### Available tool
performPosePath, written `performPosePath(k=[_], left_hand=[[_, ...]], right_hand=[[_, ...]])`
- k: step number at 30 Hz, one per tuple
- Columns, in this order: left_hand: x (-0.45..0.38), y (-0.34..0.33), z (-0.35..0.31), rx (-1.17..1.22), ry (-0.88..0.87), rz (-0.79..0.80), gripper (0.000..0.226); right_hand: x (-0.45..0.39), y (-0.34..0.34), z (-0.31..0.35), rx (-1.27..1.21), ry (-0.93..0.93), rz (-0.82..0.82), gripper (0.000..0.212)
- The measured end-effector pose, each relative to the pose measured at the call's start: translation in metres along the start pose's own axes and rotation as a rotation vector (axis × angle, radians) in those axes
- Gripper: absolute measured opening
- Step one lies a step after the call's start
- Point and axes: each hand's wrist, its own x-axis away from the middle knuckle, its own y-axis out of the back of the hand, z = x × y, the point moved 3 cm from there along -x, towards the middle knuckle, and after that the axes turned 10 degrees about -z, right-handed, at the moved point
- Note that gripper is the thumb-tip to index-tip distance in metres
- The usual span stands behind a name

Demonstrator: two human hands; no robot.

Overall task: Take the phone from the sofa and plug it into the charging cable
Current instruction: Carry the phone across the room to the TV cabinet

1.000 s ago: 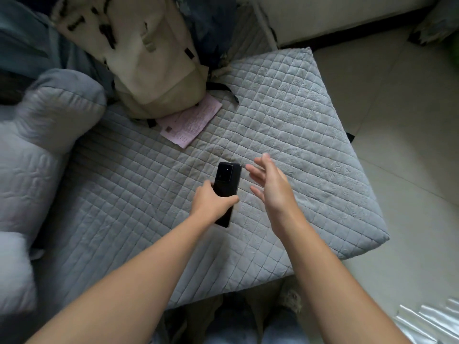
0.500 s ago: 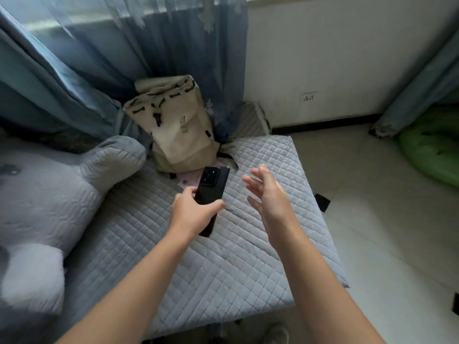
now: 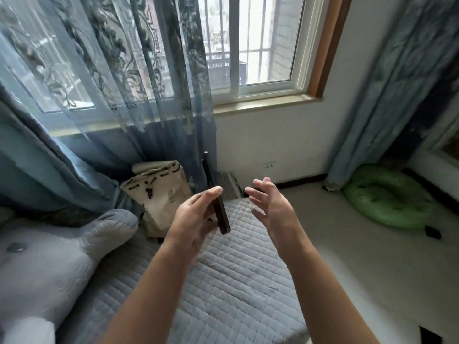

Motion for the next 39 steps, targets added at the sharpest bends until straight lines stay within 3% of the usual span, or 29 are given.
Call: performPosePath(k=[5,9,15,18,23,31,39], left_hand=[[0.025,-0.029,-0.037,0.012,-0.175,0.036,0.055],[0.040,-0.046,-0.038,0.089,-0.176,0.142,0.035],[0.039,-0.060,-0.043,0.094,-0.167,0.240,0.029],[0.031,-0.064,-0.046,0.109,-0.136,0.313,0.026],[0.005,-0.069,-0.056,0.106,-0.058,0.374,0.050],[-0.013,-0.093,-0.034,0.122,0.095,0.597,0.035],[0.053,-0.170,-0.013,-0.020,0.152,0.856,0.026]], right_hand=[[0.020,0.027,0.034,-0.054,0.073,-0.033,0.040],[0.030,0.043,0.053,-0.058,0.114,-0.070,0.041],[0.037,0.045,0.070,-0.080,0.164,-0.132,0.044],[0.037,0.042,0.072,-0.065,0.179,-0.190,0.040],[0.034,0.036,0.071,-0.094,0.177,-0.299,0.045],[0.052,0.058,0.044,-0.195,0.209,-0.574,0.044],[0.107,0.138,0.058,-0.272,0.312,-0.821,0.041]])
